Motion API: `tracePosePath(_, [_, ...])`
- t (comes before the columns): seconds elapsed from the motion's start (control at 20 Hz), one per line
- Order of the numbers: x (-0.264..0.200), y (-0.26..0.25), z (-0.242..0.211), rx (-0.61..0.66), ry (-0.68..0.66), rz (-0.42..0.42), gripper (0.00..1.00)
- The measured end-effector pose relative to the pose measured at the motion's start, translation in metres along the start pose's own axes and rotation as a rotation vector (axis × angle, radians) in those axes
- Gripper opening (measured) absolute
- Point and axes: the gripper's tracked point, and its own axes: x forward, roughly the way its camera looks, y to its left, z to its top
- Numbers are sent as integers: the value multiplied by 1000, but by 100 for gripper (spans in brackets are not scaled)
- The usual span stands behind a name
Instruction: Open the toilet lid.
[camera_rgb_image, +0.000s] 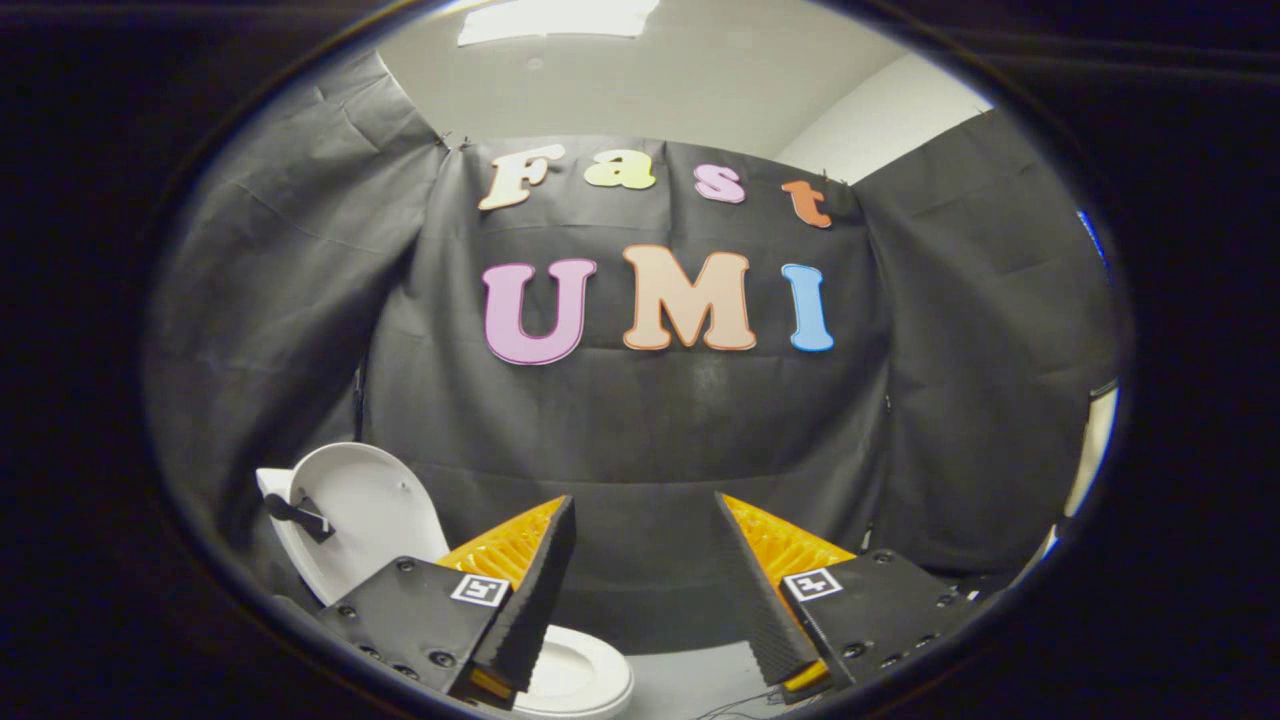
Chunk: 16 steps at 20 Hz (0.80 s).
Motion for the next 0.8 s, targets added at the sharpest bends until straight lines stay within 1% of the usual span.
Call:
tracePosePath(0.15, [-13, -36, -9, -9, 8, -25, 84])
tracePosePath(0.3, [-26, -60, -27, 15, 55, -18, 85])
tracePosePath(0.45, [-35, -77, -44, 62, 98, 10, 86])
tracePosePath(0.6, [-35, -98, -62, 76, 138, -3, 87])
tracePosePath(0.8, [-42, -115, -89, 42, 231, 7, 93])
